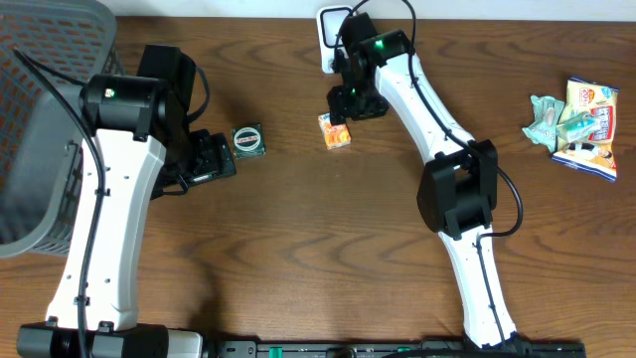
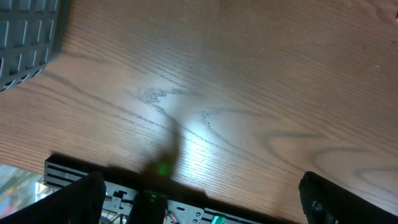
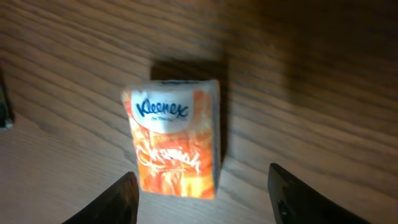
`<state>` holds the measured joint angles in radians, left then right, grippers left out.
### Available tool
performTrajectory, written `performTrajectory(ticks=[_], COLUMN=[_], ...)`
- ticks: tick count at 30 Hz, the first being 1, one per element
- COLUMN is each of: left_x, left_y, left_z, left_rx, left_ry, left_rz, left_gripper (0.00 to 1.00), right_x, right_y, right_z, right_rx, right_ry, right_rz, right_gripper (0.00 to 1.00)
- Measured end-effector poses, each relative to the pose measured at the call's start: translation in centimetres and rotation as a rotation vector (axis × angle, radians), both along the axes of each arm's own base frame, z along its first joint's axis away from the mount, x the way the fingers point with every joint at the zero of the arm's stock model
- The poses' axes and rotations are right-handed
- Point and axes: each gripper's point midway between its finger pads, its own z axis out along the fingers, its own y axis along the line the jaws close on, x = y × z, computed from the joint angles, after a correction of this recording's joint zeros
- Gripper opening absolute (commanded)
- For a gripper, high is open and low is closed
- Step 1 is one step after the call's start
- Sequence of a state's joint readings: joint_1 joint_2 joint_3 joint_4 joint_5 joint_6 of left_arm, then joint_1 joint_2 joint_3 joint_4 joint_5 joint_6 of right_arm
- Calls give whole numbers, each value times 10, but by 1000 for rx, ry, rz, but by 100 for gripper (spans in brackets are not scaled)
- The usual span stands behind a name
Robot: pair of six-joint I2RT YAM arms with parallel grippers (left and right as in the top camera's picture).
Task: Scan the item barcode
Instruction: 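Lower the right gripper onto the orange Kleenex pack and grasp it, then lift the orange Kleenex pack and rotate it with the right gripper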
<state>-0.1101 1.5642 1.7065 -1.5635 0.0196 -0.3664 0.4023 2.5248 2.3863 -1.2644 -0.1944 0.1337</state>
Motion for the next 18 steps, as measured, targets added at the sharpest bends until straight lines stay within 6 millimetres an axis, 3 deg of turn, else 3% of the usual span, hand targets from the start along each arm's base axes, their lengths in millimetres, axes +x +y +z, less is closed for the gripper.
performTrajectory(ticks=[7, 8, 9, 11, 16, 18], left_x=[0, 0, 0, 0, 0, 0], left_y=[0, 0, 0, 0, 0, 0], left_z=[0, 0, 0, 0, 0, 0], left_rx=[0, 0, 0, 0, 0, 0], left_ry=[0, 0, 0, 0, 0, 0], left_rz=[0, 0, 0, 0, 0, 0], left_gripper=[98, 98, 98, 98, 98, 98], right_x=[-4, -6, -8, -10, -13, -15], right_y=[8, 9, 10, 13, 13, 12], right_z=[-27, -33, -39, -40, -39, -37], right_rx=[49, 55, 60, 85, 128, 154], right_ry=[28, 34, 45, 44, 71, 92], right_rz=[8, 8, 7, 6, -6, -13], right_gripper=[56, 52, 38, 23, 4, 2])
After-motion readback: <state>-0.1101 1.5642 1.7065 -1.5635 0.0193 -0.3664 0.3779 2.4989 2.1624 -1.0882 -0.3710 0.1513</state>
